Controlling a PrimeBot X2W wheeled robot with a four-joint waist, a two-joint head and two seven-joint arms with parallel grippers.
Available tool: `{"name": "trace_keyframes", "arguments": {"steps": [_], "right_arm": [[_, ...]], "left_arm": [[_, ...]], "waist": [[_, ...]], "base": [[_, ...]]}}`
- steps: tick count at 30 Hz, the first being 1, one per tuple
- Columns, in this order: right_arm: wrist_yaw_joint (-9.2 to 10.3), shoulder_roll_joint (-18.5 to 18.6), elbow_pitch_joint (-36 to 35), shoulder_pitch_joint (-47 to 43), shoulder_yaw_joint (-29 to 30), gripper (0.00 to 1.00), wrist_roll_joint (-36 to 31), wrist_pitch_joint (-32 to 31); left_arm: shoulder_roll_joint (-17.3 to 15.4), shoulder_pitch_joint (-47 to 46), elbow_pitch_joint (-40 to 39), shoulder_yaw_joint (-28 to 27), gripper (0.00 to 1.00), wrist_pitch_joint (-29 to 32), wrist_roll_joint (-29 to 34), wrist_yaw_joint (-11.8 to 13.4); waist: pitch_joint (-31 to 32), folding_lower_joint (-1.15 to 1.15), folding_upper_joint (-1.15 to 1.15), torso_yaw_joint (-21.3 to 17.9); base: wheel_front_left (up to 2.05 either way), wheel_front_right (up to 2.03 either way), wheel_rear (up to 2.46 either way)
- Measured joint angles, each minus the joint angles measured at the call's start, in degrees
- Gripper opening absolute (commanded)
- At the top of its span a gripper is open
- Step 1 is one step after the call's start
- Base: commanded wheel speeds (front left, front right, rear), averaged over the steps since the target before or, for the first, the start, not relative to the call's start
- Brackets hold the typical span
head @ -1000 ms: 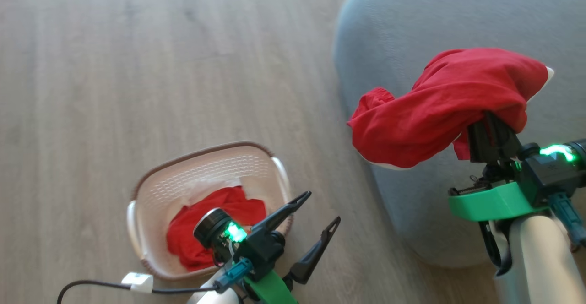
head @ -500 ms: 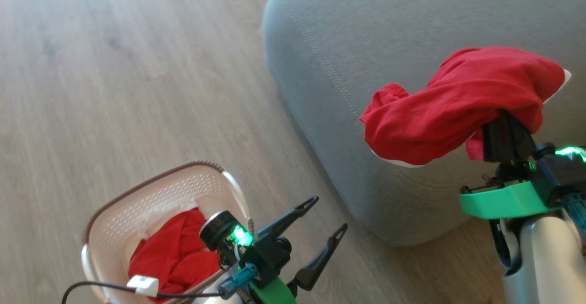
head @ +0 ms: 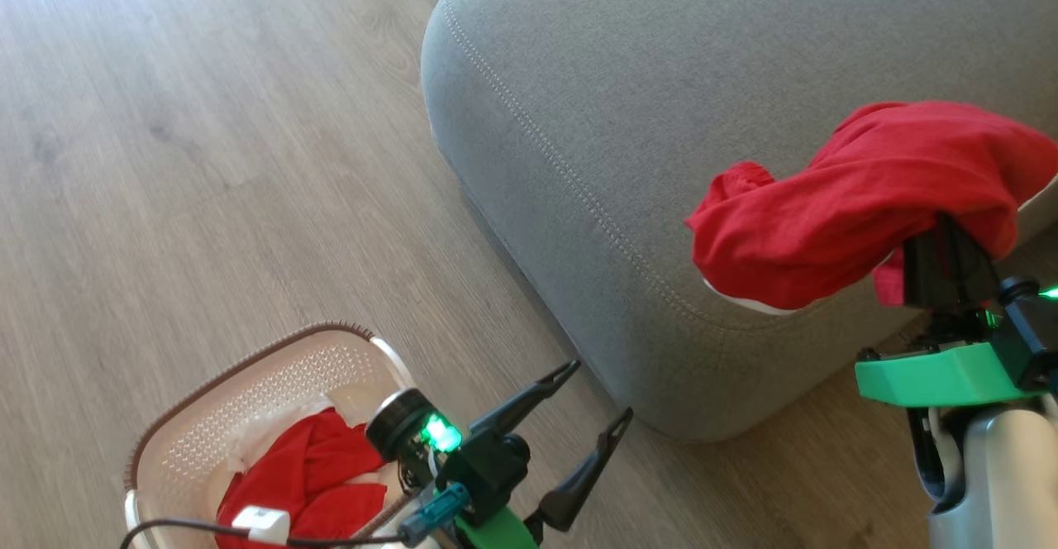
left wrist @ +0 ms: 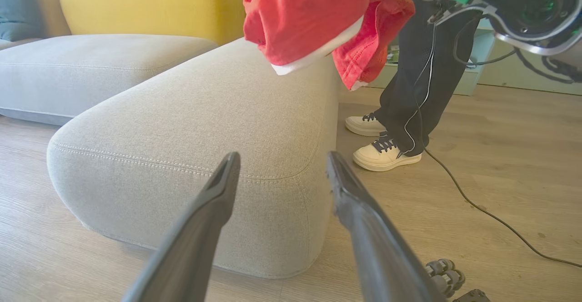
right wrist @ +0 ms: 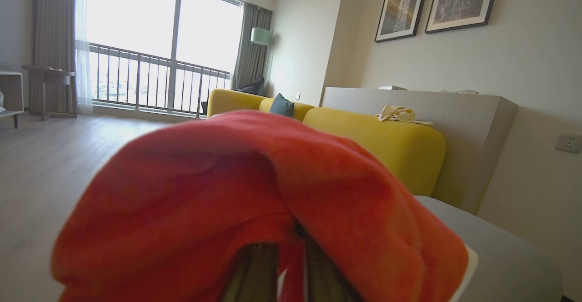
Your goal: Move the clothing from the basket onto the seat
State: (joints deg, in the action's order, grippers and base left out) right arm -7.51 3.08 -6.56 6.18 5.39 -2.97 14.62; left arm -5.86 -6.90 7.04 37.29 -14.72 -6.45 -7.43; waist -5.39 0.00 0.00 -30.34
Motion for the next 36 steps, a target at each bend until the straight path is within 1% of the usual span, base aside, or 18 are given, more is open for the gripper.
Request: {"name": "trace_keyframes", "arguments": {"steps": [13, 16, 18, 22, 30, 33, 36], "right_arm": [[0.0, -0.07, -0.31, 0.0, 0.07, 0.0, 0.55, 0.0], [0.0, -0.23, -0.24, 0.02, 1.86, 0.0, 3.27, 0.0], [0.0, -0.24, -0.25, 0.16, 3.28, 0.0, 3.55, 0.0], [0.0, -0.56, -0.41, 2.17, 6.11, 0.0, 3.46, 0.0], [0.0, -0.66, -0.27, 13.44, 11.06, 0.0, 2.91, 0.01], [0.0, -0.65, 1.66, 17.95, 12.98, 0.0, 3.26, 0.01], [0.0, -0.68, 3.97, 22.58, 13.1, 0.0, 2.27, 0.01]], "left_arm": [[-0.1, 0.15, 0.37, -0.04, 1.0, 0.0, 0.09, 0.0], [-0.26, 0.14, 0.05, -0.05, 1.0, 0.0, 0.67, 0.0], [-0.75, 0.07, -0.3, -0.07, 1.0, 0.0, 0.96, 0.0], [-2.56, -0.38, -0.52, 0.02, 1.0, 0.0, 0.99, 0.0], [-7.2, -5.32, -2.94, 0.45, 1.0, 0.0, 1.37, 0.0], [-9.07, -6.79, -3.54, 0.43, 1.0, 0.0, 1.51, 0.0], [-11.0, -7.9, -4.43, 0.67, 1.0, 0.0, 1.53, 0.0]], "waist": [[-0.66, 0.0, 0.0, -0.11], [-1.44, 0.0, 0.0, 0.15], [-2.31, 0.0, 0.0, 0.37], [-4.98, 0.0, 0.0, 0.9], [-12.78, 0.01, 0.0, 2.46], [-16.2, 0.01, 0.0, 3.14], [-19.76, 0.01, 0.0, 3.79]], "base": [[0.0, 0.0, 0.0], [0.0, 0.0, 0.0], [0.0, 0.0, 0.0], [0.0, 0.0, 0.0], [0.0, 0.0, 0.0], [0.0, 0.0, 0.0], [0.0, 0.0, 0.0]]}}
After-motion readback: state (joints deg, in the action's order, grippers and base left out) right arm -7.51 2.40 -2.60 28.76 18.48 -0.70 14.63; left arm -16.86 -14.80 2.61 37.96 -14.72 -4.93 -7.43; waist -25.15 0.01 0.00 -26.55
